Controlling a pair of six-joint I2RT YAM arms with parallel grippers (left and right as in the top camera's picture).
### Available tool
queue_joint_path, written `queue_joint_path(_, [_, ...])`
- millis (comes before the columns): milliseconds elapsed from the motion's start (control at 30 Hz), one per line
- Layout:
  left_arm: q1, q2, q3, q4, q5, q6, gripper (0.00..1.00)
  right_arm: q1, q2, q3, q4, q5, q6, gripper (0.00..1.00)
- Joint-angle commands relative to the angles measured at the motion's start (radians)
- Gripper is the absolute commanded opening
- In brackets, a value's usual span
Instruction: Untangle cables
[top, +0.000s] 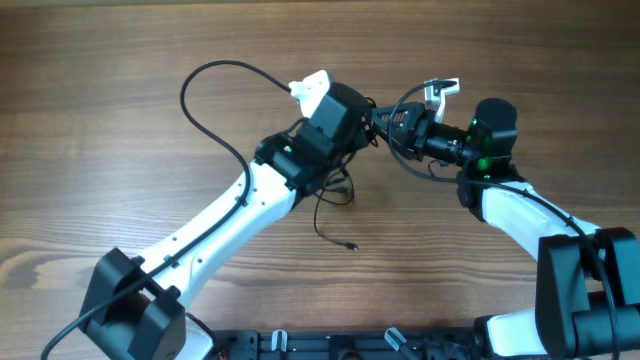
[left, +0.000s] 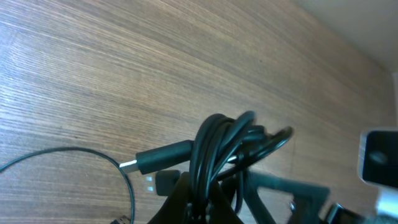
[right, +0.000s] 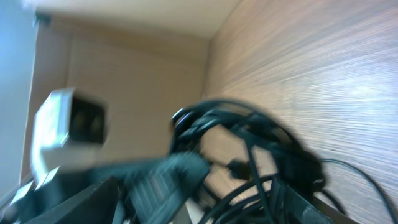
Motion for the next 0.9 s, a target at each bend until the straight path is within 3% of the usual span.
queue_joint_path(0, [-0.058, 0.006, 0.01, 0.019, -0.022, 0.062, 0.04, 0.0, 0.0, -0.003, -0.009, 0.098, 0.072, 0.78])
queue_joint_path(67, [-0.079, 0.007, 0.01, 0.018, -0.089, 0.146, 0.04, -0.005, 0.0, -0.003, -0.037, 0.097, 0.0, 0.86])
queue_joint_path(167, [-0.056, 0.007, 0.01, 0.019, -0.187, 0.147, 0.04, -0.066, 0.0, -0.003, -0.109, 0.116, -0.078, 0.89])
queue_joint_path(300, [-0.012, 0.007, 0.01, 0.02, -0.135, 0.262, 0.04, -0.231, 0.0, -0.003, -0.109, -0.014, -0.151, 0.94])
queue_joint_path(400, [0.006, 0.007, 0.01, 0.046, 0.015, 0.353, 0.04, -0.273, 0.0, -0.003, -0.043, -0.233, -0.209, 0.94])
queue_joint_path(500, [0.011, 0.007, 0.01, 0.081, 0.175, 0.497, 0.04, -0.238, 0.0, -0.003, -0.026, -0.355, -0.119, 0.94])
queue_joint_path(567, [0.011, 0.007, 0.01, 0.084, 0.202, 0.588, 0.04, -0.191, 0.0, -0.003, -0.027, -0.341, 0.07, 0.94])
queue_joint_path(733, [0.0, 0.007, 0.01, 0.095, 0.21, 0.583, 0.04, -0.077, 0.0, -0.003, -0.032, -0.127, 0.267, 0.94])
queue_joint_path(867, [-0.035, 0.007, 0.01, 0.092, 0.209, 0.584, 0.04, -0.027, 0.0, -0.003, -0.045, 0.056, 0.334, 0.8])
